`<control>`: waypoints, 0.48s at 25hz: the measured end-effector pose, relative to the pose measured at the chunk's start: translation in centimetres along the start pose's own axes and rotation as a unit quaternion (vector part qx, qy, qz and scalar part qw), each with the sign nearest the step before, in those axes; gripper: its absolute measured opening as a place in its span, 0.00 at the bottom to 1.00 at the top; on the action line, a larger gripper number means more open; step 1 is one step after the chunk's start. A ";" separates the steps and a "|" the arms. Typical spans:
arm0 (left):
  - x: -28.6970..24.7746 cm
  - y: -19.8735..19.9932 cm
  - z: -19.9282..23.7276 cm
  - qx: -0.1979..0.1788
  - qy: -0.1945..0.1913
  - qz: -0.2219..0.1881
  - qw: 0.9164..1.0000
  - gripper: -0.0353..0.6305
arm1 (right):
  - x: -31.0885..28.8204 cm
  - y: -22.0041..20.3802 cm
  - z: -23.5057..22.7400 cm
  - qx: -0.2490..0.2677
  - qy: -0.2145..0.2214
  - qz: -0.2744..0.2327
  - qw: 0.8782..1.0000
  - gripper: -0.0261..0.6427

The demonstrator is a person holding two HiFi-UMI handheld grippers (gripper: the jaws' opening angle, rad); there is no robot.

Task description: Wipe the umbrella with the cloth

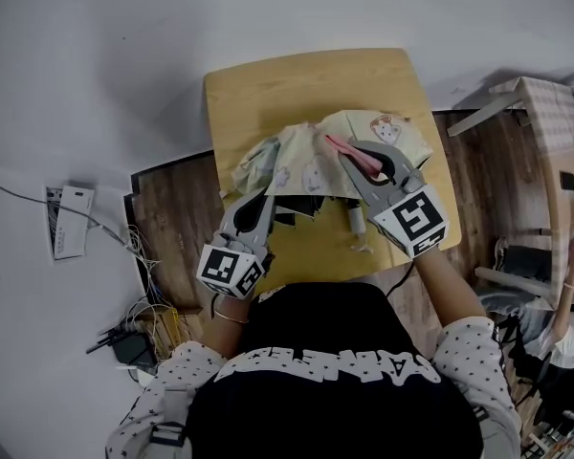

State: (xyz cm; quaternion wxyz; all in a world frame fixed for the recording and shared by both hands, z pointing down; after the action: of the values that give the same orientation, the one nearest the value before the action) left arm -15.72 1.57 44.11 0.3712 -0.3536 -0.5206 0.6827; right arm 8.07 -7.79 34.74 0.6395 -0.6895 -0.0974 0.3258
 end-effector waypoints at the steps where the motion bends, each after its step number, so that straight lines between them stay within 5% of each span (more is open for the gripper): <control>1: 0.0 0.0 -0.1 -0.001 0.004 0.001 1.000 0.06 | -0.1 0.1 -0.8 0.007 -0.007 0.000 1.000 0.09; 12: 0.1 0.2 -1.2 -0.006 0.060 0.008 0.998 0.06 | -4.0 -1.8 -5.7 0.055 0.009 0.045 0.997 0.09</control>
State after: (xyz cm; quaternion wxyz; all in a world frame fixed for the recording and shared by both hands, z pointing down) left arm -14.69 2.13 43.64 0.3944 -0.4005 -0.4981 0.6603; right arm 8.78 -14.40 37.59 0.6622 -0.6596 -0.0425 0.3530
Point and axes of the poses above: the fingertips, and each gripper's own axes: x backward along the fingers, z to its left, y out of its top, the point moved 10 cm from there along x, backward along the fingers, and after that the axes turned 6 degrees about -x, right-handed, at the moved point
